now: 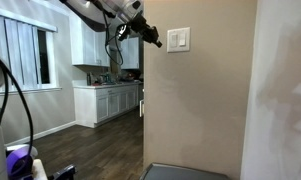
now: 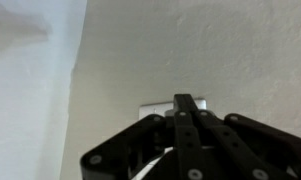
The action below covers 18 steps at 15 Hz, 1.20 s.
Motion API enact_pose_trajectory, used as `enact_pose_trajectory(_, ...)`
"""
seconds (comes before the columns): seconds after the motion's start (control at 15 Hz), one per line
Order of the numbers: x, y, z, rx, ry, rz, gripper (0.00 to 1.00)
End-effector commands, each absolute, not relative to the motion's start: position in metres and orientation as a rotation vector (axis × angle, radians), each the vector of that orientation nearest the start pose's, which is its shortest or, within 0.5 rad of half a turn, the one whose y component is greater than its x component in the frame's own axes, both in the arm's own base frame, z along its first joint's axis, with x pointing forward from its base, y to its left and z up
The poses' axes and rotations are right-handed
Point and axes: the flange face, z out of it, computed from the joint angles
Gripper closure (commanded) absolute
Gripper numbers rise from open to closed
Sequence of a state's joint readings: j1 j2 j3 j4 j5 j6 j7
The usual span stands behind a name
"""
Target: Switch on the light
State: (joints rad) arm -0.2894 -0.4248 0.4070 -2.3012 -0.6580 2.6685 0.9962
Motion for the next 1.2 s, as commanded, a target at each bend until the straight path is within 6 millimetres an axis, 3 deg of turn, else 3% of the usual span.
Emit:
enact_pose_trajectory(0.0,0.491,0.098,0.585,-2.887,0.572,-1.578,1.00)
enact_pose_trajectory(0.4,0.512,0.096,0.592,-2.857,0.611,-1.644,1.00)
enact_pose_trajectory(0.87,0.518,0.100,0.610,-2.804,0.633,-1.780,1.00)
enact_pose_trajectory(1.13,0.527,0.098,0.607,-2.798,0.659,-1.793,1.00)
